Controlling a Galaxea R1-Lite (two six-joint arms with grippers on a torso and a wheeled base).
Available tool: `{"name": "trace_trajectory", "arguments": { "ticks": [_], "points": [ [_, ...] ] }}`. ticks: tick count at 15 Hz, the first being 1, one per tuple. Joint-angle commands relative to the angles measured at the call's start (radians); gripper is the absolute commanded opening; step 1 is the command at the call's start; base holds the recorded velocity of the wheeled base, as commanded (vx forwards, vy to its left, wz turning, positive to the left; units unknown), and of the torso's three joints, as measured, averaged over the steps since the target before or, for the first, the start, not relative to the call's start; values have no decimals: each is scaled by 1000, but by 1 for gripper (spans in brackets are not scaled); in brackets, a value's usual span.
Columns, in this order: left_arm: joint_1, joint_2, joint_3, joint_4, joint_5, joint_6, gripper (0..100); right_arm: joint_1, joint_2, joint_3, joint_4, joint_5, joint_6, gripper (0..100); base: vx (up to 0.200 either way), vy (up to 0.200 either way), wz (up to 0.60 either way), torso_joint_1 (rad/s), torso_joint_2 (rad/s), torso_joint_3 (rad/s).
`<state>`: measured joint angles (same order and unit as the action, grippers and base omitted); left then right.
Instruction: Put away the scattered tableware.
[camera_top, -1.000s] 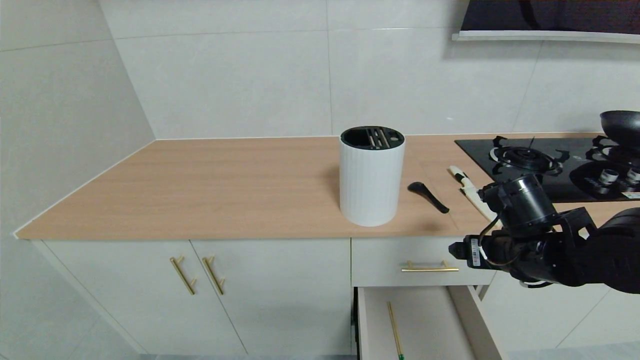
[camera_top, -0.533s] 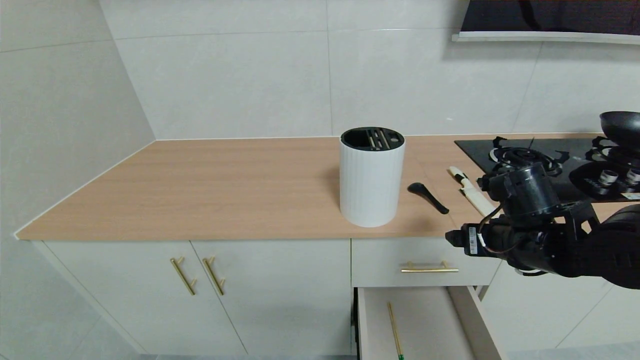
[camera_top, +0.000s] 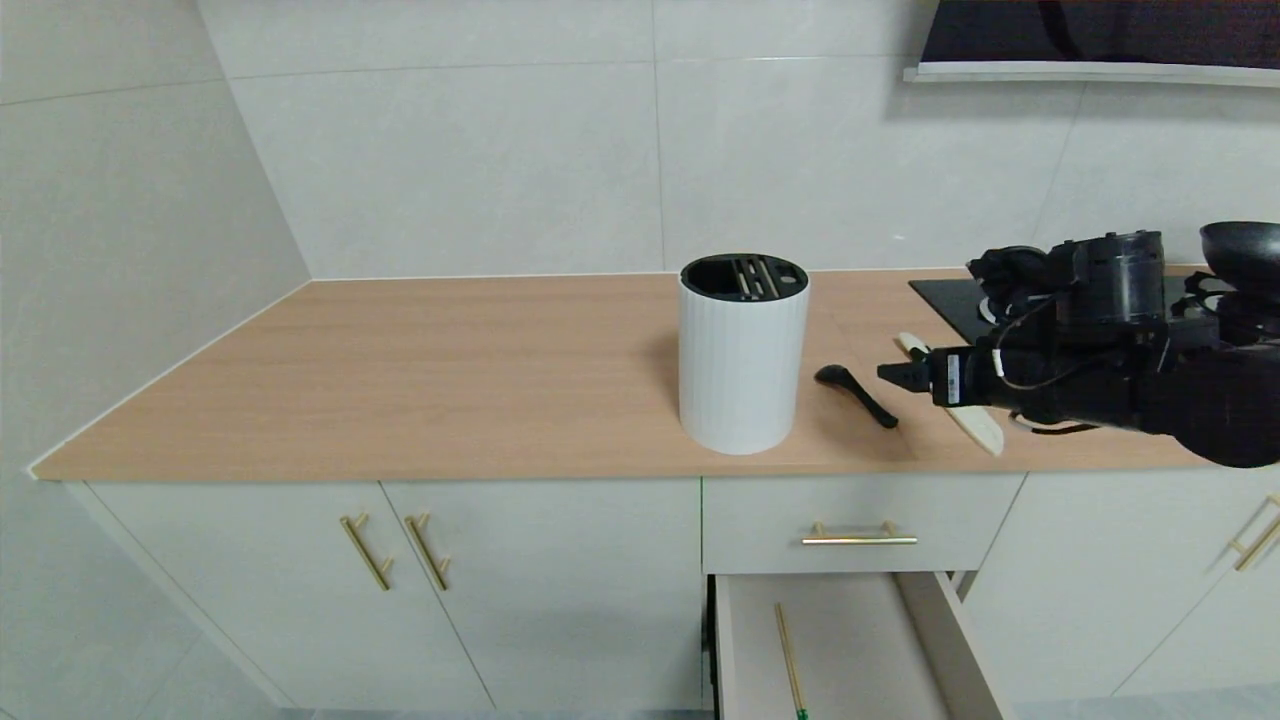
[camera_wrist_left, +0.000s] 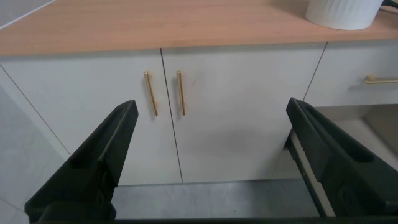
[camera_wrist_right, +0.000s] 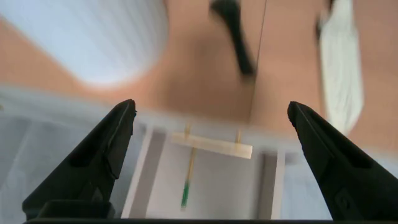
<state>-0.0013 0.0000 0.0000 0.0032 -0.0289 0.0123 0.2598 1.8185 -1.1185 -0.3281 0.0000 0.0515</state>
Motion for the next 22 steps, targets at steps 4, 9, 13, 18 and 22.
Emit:
{"name": "trace_trajectory", "arguments": {
  "ticks": [4, 9, 13, 18, 22],
  "points": [
    [0, 0, 0, 0, 0, 0, 100, -34, 186, -126, -118, 72, -104, 100, 0, 0, 0, 0, 0, 0],
    [0, 0, 0, 0, 0, 0, 100, -36, 326, -106, -235, 124, -186, 100, 0, 0, 0, 0, 0, 0],
    [0, 0, 0, 0, 0, 0, 100, -57, 363, -119, -239, 181, -186, 100, 0, 0, 0, 0, 0, 0],
    [0, 0, 0, 0, 0, 0, 100, -76, 413, -156, -239, 178, -188, 100, 0, 0, 0, 0, 0, 0],
    [0, 0, 0, 0, 0, 0, 100, -85, 436, -170, -243, 175, -190, 100, 0, 0, 0, 0, 0, 0]
  ]
}}
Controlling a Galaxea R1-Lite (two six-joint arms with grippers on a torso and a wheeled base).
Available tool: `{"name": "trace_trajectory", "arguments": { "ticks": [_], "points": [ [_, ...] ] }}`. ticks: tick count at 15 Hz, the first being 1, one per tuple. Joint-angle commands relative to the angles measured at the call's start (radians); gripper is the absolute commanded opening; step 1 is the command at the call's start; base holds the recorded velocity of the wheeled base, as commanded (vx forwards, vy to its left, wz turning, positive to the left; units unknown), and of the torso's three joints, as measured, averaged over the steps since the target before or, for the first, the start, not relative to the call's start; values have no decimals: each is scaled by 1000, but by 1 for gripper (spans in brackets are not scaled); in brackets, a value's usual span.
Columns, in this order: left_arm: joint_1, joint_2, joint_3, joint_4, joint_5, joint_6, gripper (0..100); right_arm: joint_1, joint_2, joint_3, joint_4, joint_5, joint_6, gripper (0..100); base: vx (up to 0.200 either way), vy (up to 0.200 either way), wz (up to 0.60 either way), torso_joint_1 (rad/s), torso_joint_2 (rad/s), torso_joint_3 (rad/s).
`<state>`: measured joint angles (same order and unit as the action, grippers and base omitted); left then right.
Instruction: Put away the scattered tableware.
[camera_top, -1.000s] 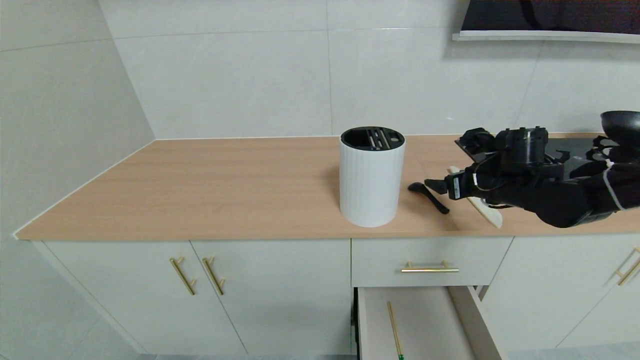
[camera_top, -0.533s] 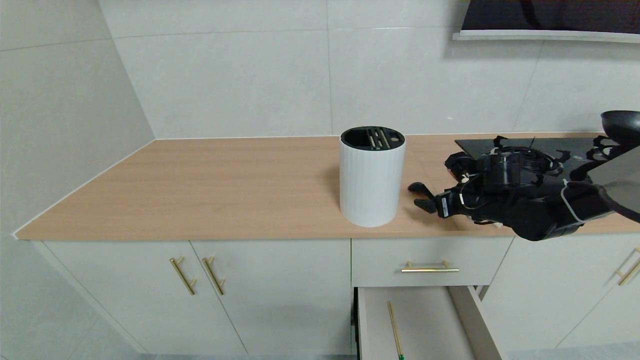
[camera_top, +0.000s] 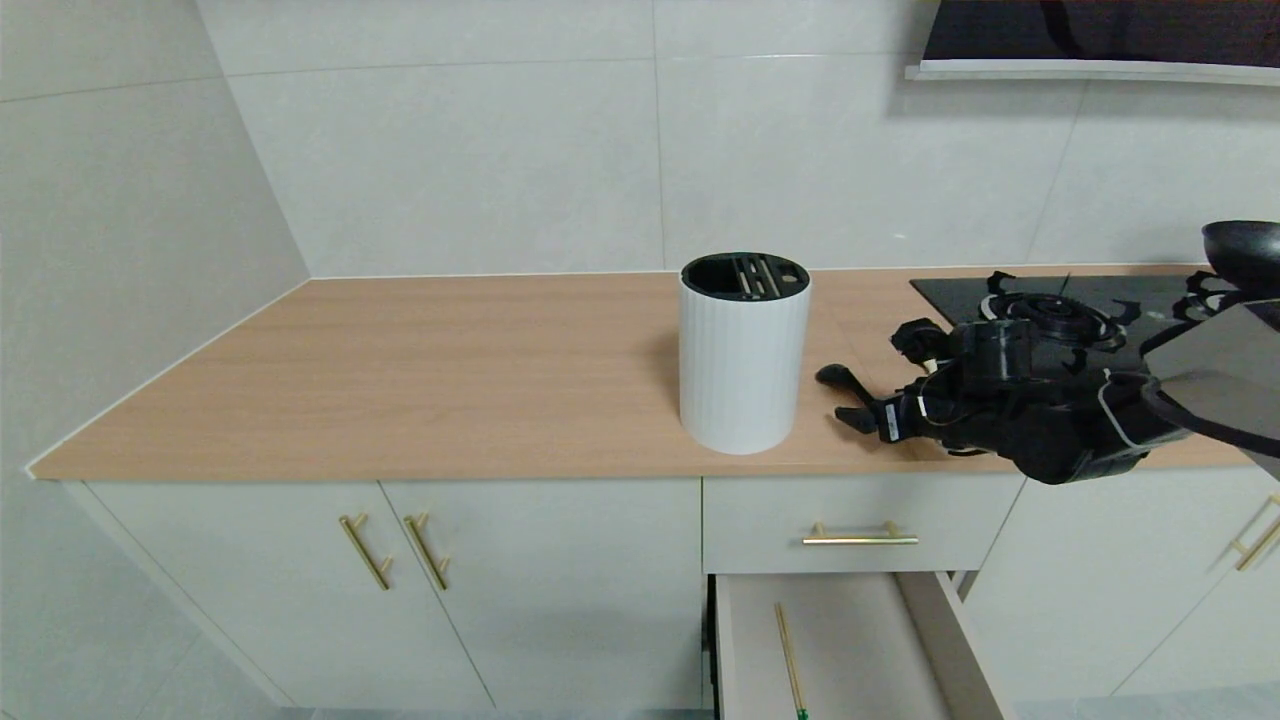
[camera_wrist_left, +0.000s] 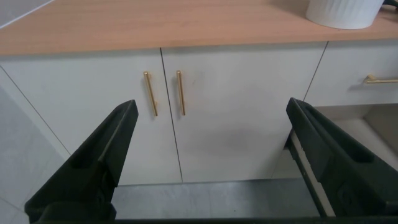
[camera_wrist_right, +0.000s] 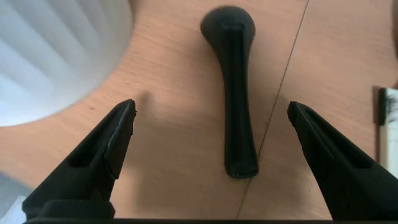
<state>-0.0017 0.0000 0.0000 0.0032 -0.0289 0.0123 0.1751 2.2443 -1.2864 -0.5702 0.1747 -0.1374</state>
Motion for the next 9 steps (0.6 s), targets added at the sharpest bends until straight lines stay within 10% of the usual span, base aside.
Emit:
{"name": "trace_trajectory", "arguments": {
  "ticks": [1, 9],
  "points": [
    [0, 0, 0, 0, 0, 0, 100, 0, 14, -4, 0, -1, -1, 100, 0, 0, 0, 0, 0, 0],
    [0, 0, 0, 0, 0, 0, 100, -3, 40, -24, 0, -6, -1, 100, 0, 0, 0, 0, 0, 0]
  ]
}}
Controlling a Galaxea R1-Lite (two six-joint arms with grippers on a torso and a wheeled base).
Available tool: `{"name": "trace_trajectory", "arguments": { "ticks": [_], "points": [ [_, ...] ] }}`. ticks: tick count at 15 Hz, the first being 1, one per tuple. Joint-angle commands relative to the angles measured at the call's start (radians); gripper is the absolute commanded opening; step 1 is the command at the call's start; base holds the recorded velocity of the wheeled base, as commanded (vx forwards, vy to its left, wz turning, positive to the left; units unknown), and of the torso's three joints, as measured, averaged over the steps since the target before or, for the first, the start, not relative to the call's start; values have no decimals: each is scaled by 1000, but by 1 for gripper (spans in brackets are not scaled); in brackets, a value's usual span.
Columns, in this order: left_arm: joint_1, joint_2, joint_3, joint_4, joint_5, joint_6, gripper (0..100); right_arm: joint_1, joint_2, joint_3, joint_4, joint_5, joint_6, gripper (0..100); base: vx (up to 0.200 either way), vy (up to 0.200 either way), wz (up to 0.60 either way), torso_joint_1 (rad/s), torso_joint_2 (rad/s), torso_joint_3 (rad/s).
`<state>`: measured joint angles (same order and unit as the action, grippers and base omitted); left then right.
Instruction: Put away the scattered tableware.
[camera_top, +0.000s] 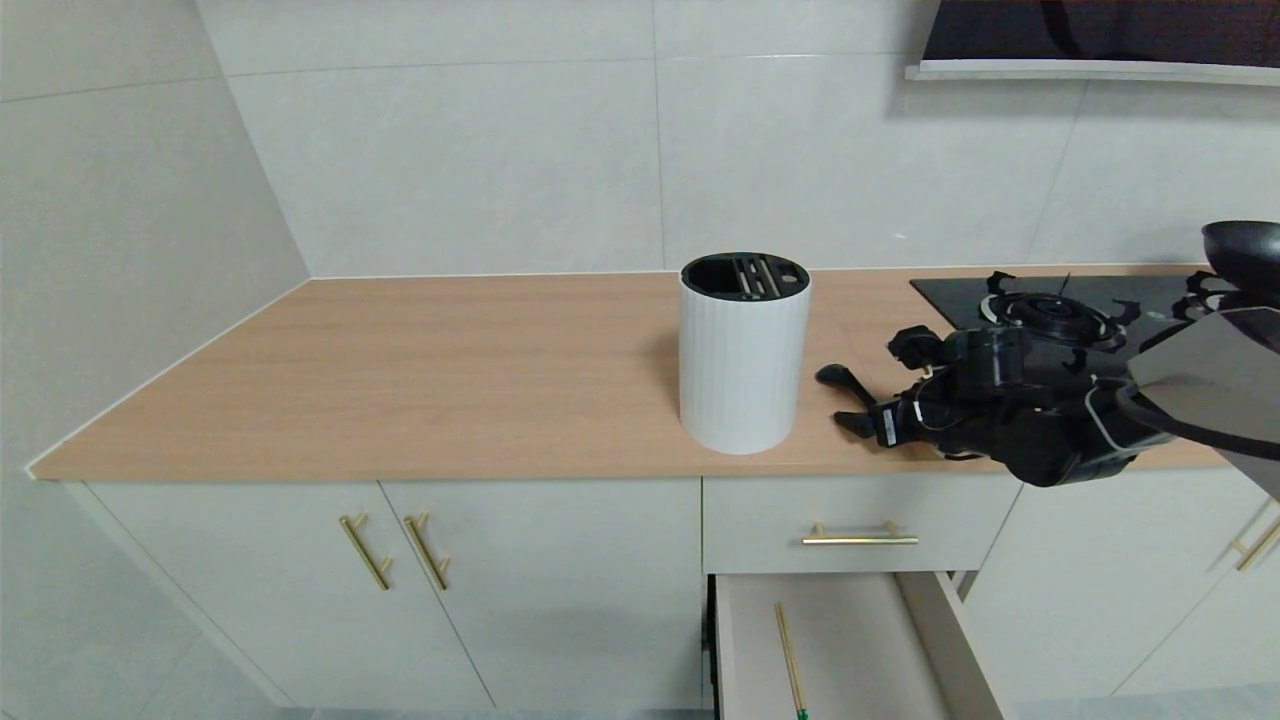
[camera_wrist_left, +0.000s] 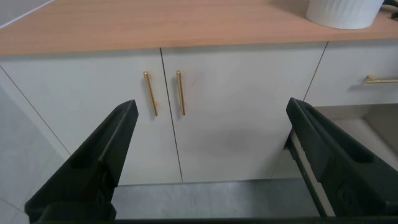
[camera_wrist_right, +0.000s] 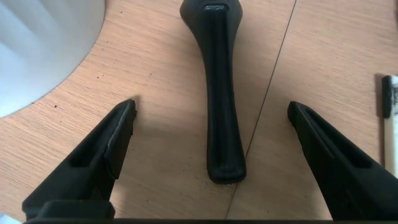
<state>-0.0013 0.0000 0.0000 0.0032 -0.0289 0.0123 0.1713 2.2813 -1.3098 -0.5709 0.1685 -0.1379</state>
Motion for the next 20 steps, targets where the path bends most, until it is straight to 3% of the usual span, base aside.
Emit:
{"name": "trace_trajectory", "arguments": {
  "ticks": [1, 2, 3, 13, 17, 20],
  "points": [
    [0, 2, 0, 0, 0, 0, 100, 1, 3, 0, 0, 0, 0, 100, 0, 0, 0, 0, 0, 0],
    [0, 2, 0, 0, 0, 0, 100, 1, 4, -2, 0, 0, 0, 100, 0, 0, 0, 0, 0, 0],
    [0, 2, 0, 0, 0, 0, 100, 1, 4, -2, 0, 0, 0, 0, 0, 0, 0, 0, 0, 0],
    [0, 2, 0, 0, 0, 0, 100, 7, -8, 3, 14, -1, 1, 0, 0, 0, 0, 0, 0, 0],
    [0, 2, 0, 0, 0, 0, 100, 39, -82, 14, 151, -35, 11, 0, 0, 0, 0, 0, 0, 0],
    [0, 2, 0, 0, 0, 0, 100, 85, -210, 93, 190, -90, 93, 0, 0, 0, 0, 0, 0, 0]
  ]
}}
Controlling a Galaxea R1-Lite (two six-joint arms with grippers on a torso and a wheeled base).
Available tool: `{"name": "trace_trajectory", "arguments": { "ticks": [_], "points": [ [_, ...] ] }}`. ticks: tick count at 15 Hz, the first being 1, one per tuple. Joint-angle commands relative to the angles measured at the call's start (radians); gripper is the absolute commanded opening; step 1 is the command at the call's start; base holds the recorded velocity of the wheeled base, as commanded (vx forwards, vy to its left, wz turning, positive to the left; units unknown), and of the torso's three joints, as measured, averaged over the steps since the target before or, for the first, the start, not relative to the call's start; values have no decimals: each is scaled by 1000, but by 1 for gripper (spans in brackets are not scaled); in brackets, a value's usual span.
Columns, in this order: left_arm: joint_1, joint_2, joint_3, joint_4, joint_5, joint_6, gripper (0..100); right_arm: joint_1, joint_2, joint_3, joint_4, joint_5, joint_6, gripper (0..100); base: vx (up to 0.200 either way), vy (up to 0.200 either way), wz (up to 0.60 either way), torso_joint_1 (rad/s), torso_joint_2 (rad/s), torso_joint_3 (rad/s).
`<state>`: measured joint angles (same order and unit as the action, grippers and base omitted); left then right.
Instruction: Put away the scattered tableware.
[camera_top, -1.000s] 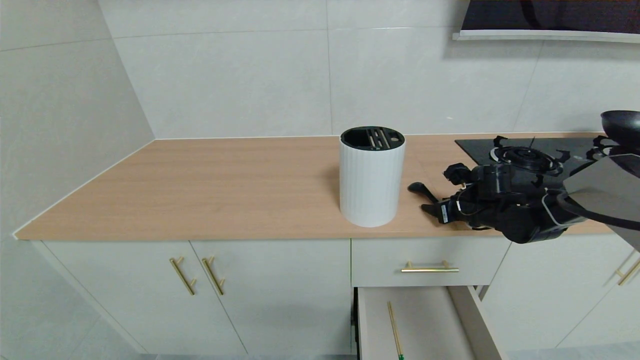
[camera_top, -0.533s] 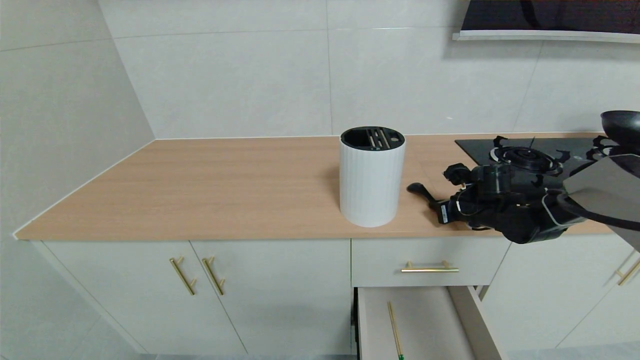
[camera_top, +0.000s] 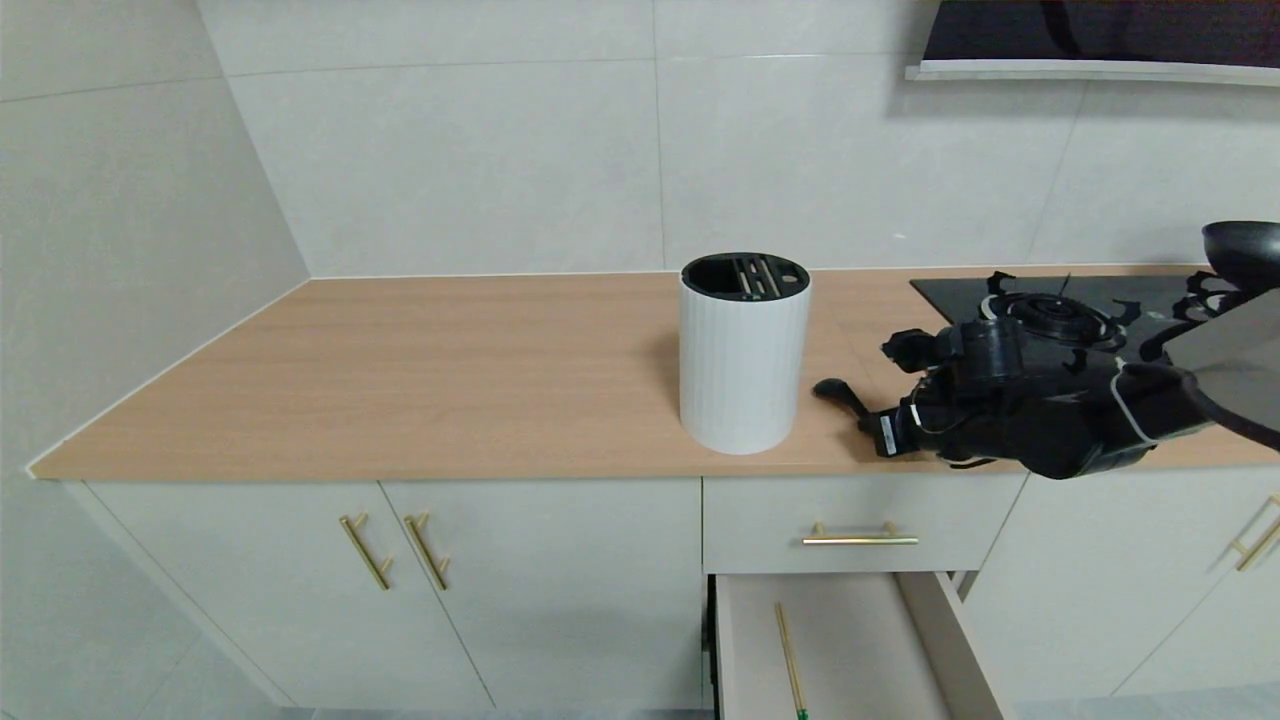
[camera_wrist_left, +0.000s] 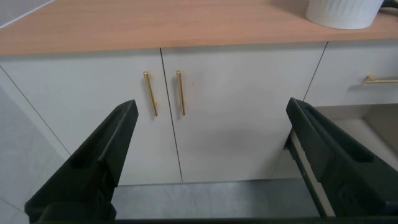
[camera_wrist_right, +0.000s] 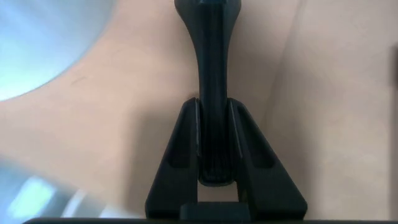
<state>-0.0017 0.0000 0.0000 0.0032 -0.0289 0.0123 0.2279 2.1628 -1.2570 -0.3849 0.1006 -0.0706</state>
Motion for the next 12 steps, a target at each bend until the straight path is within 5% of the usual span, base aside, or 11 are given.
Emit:
{"name": "trace_trajectory", "arguments": {
  "ticks": [1, 8, 12],
  "points": [
    [0, 0, 0, 0, 0, 0, 100, 48, -147, 71, 38, -65, 54, 0, 0, 0, 0, 0, 0, 0],
    [0, 0, 0, 0, 0, 0, 100, 196, -587, 197, 468, -187, 292, 0, 0, 0, 0, 0, 0, 0],
    [0, 0, 0, 0, 0, 0, 100, 197, -626, 277, 515, -183, 344, 0, 0, 0, 0, 0, 0, 0]
  ]
}}
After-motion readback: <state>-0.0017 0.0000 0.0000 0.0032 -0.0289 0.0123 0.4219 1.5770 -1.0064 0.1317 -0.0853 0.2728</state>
